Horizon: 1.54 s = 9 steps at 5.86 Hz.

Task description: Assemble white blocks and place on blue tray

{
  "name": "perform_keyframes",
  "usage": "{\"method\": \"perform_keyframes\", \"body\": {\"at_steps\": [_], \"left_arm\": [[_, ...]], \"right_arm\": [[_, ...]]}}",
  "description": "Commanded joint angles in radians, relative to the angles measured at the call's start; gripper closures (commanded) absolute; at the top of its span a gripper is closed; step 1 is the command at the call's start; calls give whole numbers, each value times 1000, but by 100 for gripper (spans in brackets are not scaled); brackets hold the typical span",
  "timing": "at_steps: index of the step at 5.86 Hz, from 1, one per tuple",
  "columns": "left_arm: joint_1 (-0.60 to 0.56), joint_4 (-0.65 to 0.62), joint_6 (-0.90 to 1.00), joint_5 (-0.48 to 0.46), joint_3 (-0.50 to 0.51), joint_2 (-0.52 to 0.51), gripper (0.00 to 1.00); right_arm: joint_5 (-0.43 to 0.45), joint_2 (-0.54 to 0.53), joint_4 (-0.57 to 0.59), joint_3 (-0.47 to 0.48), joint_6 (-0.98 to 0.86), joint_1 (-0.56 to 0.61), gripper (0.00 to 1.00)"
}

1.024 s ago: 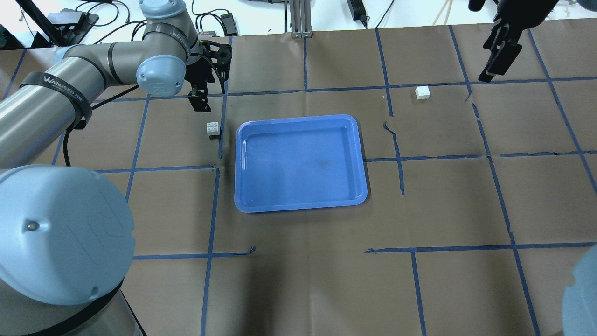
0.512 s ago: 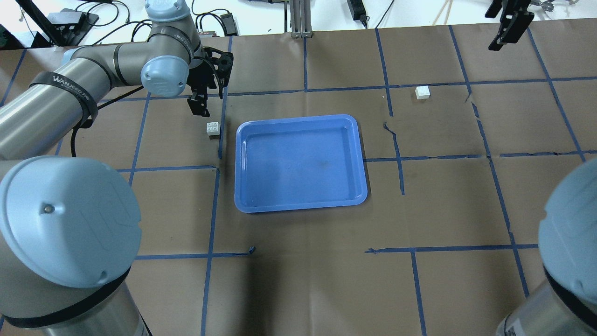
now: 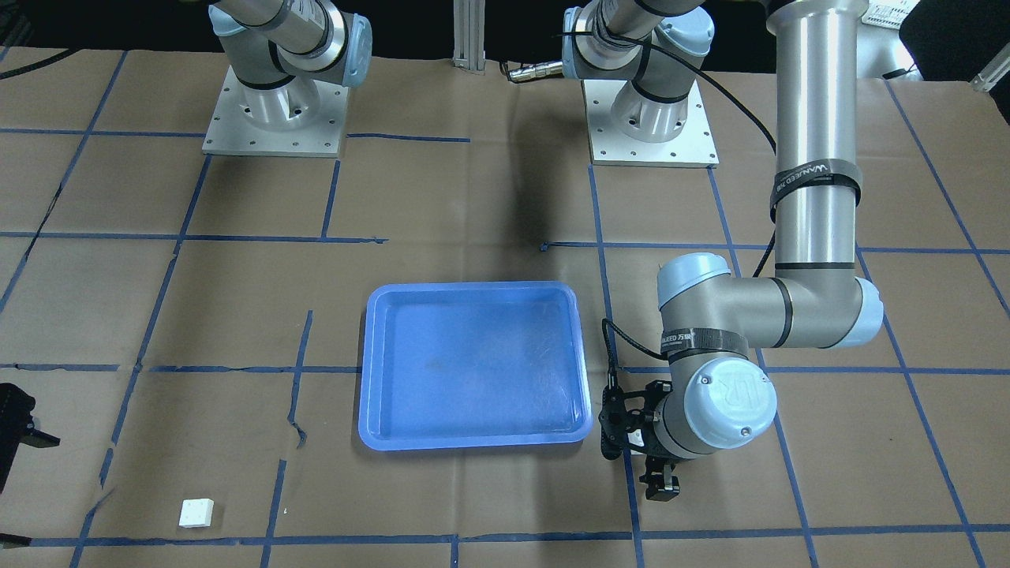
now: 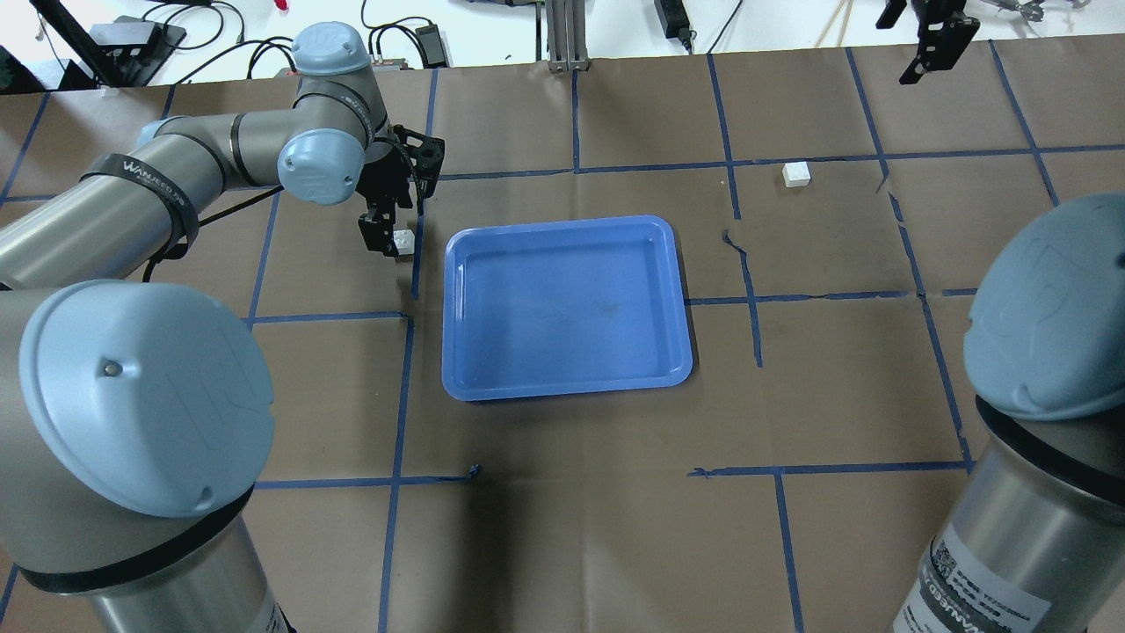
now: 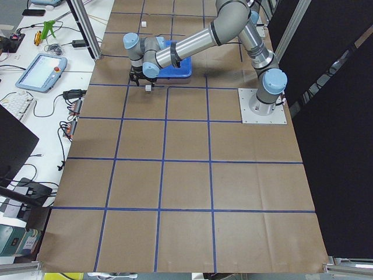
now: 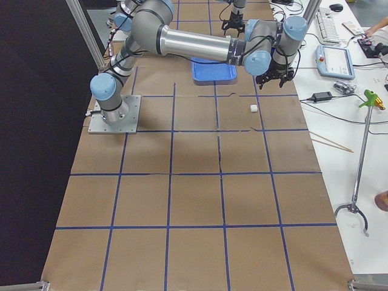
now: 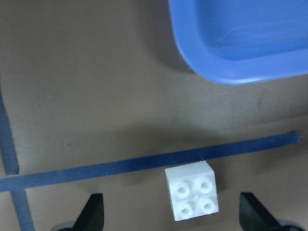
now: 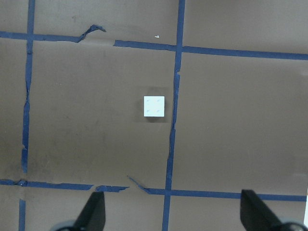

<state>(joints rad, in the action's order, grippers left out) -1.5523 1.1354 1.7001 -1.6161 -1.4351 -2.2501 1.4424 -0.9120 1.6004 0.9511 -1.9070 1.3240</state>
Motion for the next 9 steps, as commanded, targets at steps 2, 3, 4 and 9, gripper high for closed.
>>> {"method": "perform_keyframes", "body": {"at_steps": [2, 3, 4, 9], "left_arm": [[12, -9, -2, 12, -14, 3, 71], [12, -9, -2, 15, -14, 6, 90], [12, -9, -2, 45, -14, 12, 100], [-120, 199, -260, 108, -10, 205, 100]], "right_arm": [[-88, 66, 53, 83, -7, -20, 0], [-173, 79, 53, 103, -12, -37, 0], [-183, 96, 56, 136, -12, -42, 0], [-292, 150, 229, 228, -89, -55, 0]]}}
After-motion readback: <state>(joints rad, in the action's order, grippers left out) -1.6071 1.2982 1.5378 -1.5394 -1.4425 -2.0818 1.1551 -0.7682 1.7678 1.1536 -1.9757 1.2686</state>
